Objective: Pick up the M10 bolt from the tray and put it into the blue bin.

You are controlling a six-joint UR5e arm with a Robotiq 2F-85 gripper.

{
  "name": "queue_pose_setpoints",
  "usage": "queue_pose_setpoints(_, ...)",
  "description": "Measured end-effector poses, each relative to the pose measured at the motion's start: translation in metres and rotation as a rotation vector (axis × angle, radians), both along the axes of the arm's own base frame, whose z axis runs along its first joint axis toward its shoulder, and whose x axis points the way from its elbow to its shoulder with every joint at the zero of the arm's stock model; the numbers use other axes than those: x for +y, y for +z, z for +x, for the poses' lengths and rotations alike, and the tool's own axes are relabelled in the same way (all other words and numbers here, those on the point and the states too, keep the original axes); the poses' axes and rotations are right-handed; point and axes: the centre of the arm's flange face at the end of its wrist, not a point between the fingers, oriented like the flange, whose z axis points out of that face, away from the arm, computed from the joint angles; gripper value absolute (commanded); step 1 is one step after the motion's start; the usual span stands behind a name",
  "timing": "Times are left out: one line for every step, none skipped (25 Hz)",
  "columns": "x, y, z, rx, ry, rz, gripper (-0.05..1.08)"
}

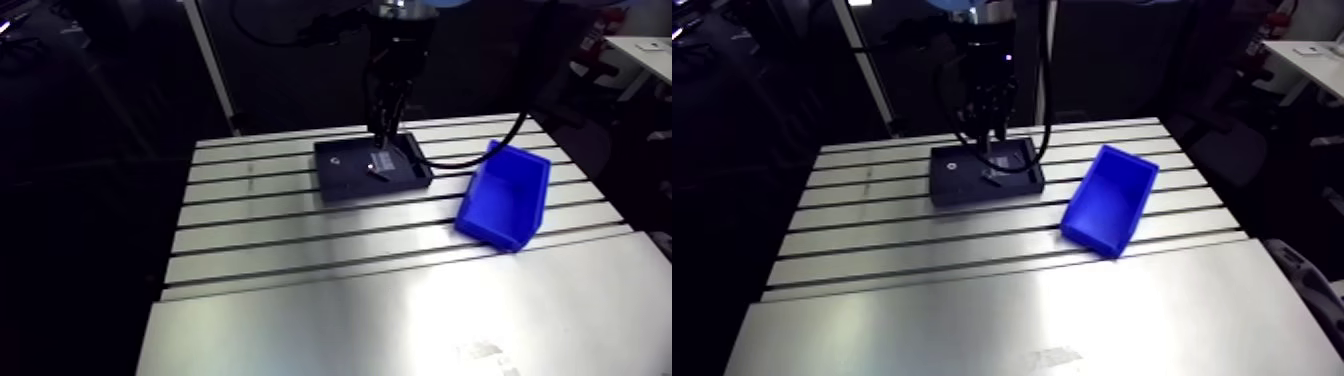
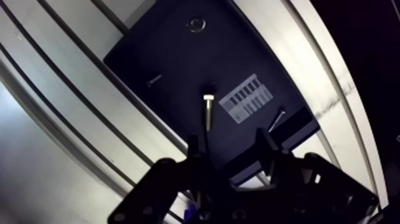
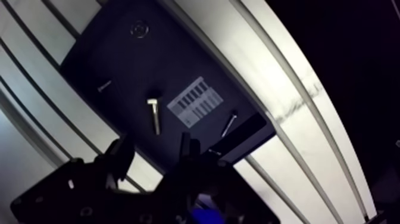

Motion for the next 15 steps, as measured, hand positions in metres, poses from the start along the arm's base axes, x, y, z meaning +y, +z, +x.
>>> queue_pose_setpoints(0.0,-0.002,0.001,-0.003,0.003,-0.001,0.51)
queue_pose_setpoints(0.0,-0.004,0.001,-0.004,0.006,-0.001,0.52)
queue_pose_setpoints(0.0,-0.006,0.001,-0.003,0.009,-0.001,0.54)
queue_pose_setpoints(0.0,-0.007,0.002,-0.001,0.012,-0.001,0.54)
queue_pose_setpoints(0.0,-0.008,0.002,0.001,0.013,-0.001,0.55)
queue_pose_setpoints(0.0,-0.009,0.002,0.004,0.015,-0.001,0.55)
queue_pose_setpoints(0.0,-0.01,0.002,0.005,0.016,-0.001,0.55)
queue_pose_setpoints(0.0,-0.011,0.003,0.006,0.018,-0.001,0.54)
queue_pose_setpoints(0.0,-0.012,0.003,0.007,0.019,-0.002,0.55)
queue_pose_setpoints(-0.001,-0.013,0.004,0.006,0.02,-0.002,0.55)
queue_pose_setpoints(-0.001,-0.014,0.005,0.005,0.022,-0.002,0.55)
queue_pose_setpoints(-0.001,-0.016,0.006,0.003,0.025,-0.003,0.55)
queue_pose_setpoints(0.0,-0.017,0.006,0.001,0.028,-0.003,0.55)
queue_pose_setpoints(0.0,-0.017,0.007,0.0,0.031,-0.004,0.55)
queue_pose_setpoints(0.0,-0.018,0.007,-0.001,0.033,-0.004,0.55)
